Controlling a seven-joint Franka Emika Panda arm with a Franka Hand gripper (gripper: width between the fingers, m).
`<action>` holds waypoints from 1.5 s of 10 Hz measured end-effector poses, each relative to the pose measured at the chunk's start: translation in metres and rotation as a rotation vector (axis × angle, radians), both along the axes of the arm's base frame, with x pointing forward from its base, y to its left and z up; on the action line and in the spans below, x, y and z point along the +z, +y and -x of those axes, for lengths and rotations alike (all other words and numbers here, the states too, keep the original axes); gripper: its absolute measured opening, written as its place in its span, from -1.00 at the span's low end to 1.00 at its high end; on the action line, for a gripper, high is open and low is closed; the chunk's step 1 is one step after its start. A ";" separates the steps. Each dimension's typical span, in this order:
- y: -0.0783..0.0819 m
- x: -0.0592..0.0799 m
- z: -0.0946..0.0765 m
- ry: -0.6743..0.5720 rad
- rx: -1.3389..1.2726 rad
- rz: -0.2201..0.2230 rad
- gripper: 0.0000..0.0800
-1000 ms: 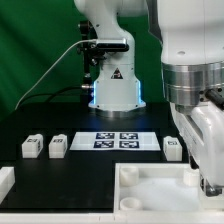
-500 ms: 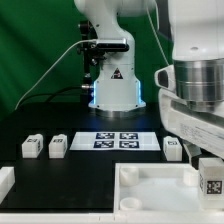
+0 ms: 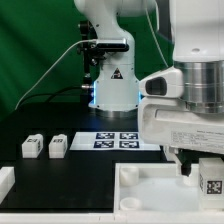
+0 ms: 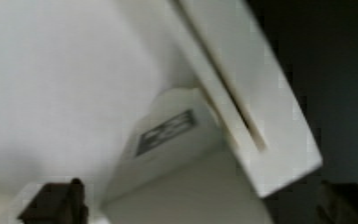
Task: Assemble one leg
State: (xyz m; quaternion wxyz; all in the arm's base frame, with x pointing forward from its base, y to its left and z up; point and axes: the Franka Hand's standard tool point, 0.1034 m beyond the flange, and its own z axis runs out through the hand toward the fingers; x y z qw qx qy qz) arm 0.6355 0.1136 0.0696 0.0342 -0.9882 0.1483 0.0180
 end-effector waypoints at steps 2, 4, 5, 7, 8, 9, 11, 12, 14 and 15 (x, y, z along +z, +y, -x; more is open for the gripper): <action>0.001 0.000 0.001 -0.014 0.238 0.002 0.62; 0.000 0.000 0.001 -0.009 0.184 0.004 0.56; 0.000 0.000 0.001 -0.008 0.163 0.004 0.12; 0.001 -0.001 0.001 0.008 -0.059 0.009 -0.28; 0.001 -0.001 0.001 0.013 -0.130 0.010 -0.27; 0.003 0.000 0.000 0.027 -0.352 0.013 -0.27; 0.003 -0.001 -0.001 0.074 -0.830 0.027 -0.27; 0.001 -0.001 -0.001 0.104 -1.089 0.016 -0.27; -0.001 0.003 -0.002 0.141 -1.274 0.023 -0.27; -0.002 0.004 -0.002 0.161 -1.423 0.033 -0.27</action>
Offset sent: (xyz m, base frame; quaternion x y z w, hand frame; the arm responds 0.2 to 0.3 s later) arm 0.0000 0.0000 0.0000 0.0000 0.0000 0.0899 0.9960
